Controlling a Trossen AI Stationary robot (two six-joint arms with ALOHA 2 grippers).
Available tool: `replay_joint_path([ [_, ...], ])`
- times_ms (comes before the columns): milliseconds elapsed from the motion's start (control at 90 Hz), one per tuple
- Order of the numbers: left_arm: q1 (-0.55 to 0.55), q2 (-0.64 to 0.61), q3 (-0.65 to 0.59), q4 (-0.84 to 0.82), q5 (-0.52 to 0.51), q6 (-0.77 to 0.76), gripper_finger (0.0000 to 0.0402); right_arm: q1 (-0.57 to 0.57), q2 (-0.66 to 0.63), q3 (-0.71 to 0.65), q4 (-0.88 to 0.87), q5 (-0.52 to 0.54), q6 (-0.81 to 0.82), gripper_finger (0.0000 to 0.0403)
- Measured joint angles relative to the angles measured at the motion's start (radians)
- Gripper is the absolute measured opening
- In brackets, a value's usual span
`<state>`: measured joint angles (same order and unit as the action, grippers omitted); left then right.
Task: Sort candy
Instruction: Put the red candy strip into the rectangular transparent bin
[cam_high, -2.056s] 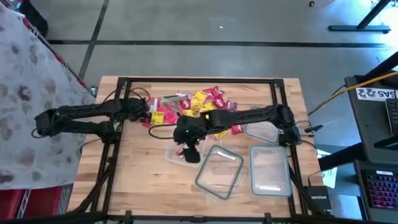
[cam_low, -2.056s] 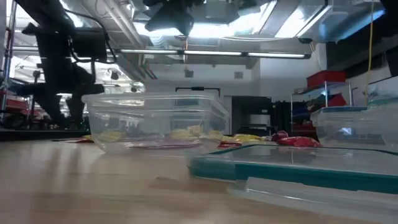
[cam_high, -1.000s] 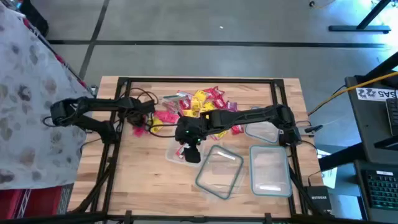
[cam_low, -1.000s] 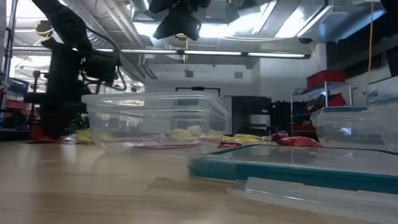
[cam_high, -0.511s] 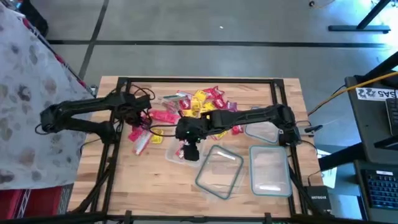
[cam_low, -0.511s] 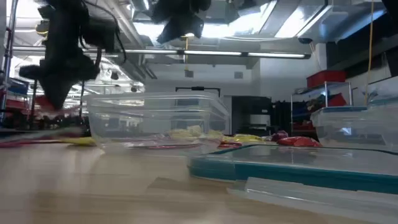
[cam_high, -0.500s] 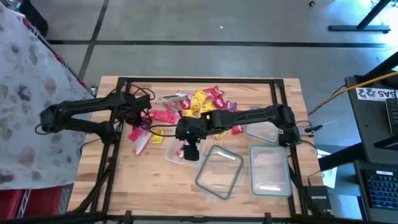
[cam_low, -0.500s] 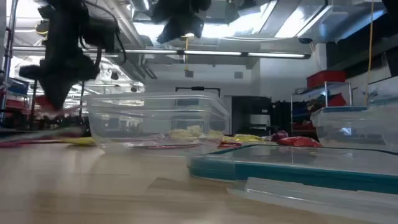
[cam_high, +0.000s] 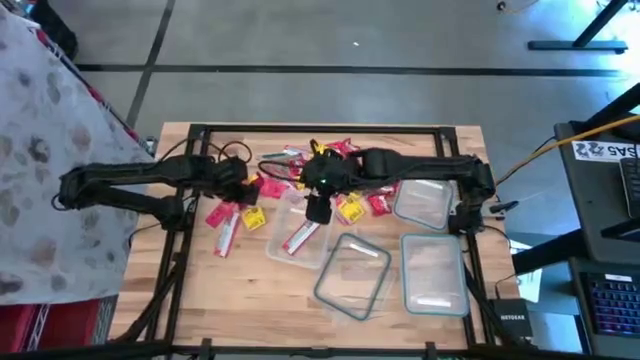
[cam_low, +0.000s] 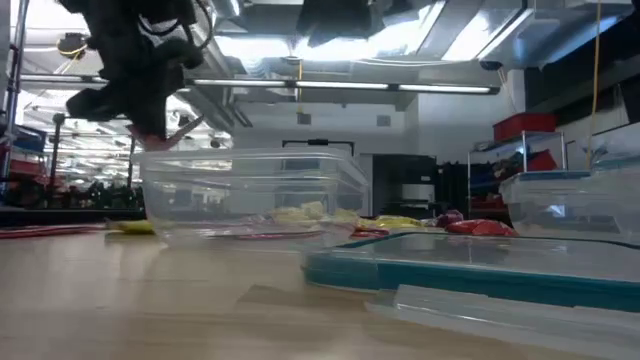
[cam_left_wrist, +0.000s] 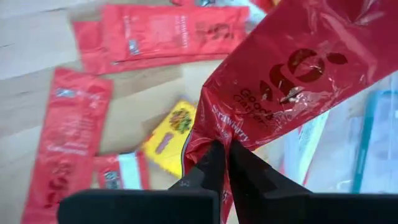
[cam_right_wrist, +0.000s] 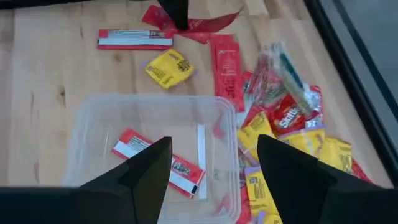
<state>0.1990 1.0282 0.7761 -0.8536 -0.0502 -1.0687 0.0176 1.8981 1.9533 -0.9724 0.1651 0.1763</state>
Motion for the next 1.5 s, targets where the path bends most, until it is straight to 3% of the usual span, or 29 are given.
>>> replay_joint_path([
  [433,-0.038,0.045,0.000,0.042,-0.004,-0.019,0.0000,0.001,0.001,-0.001,0.012,-0.008,0.000,0.0224],
  [600,-0.111,0.045,0.000,0.105,-0.055,-0.089,0.0000,0.003,-0.063,-0.002,-0.055,0.152,0.068,0.0224],
  [822,-0.290,0.071,0.000,0.357,-0.154,-0.275,0.0000,0.001,-0.223,0.001,-0.111,0.290,0.059,0.0224],
  [1011,-0.391,0.212,0.005,0.612,-0.197,-0.370,0.0000,0.001,-0.267,0.001,-0.095,0.355,0.064,0.0224],
  [1122,-0.399,0.317,0.028,0.634,-0.196,-0.396,0.0000,0.001,-0.255,0.000,-0.106,0.344,0.063,0.0224],
  [1289,-0.374,0.398,0.038,0.631,-0.191,-0.571,0.0006,0.001,-0.243,-0.001,-0.123,0.313,0.056,0.0224],
  [1500,-0.346,0.400,0.038,0.637,-0.189,-0.522,0.0054,0.001,-0.235,-0.001,-0.132,0.313,0.048,0.0224],
])
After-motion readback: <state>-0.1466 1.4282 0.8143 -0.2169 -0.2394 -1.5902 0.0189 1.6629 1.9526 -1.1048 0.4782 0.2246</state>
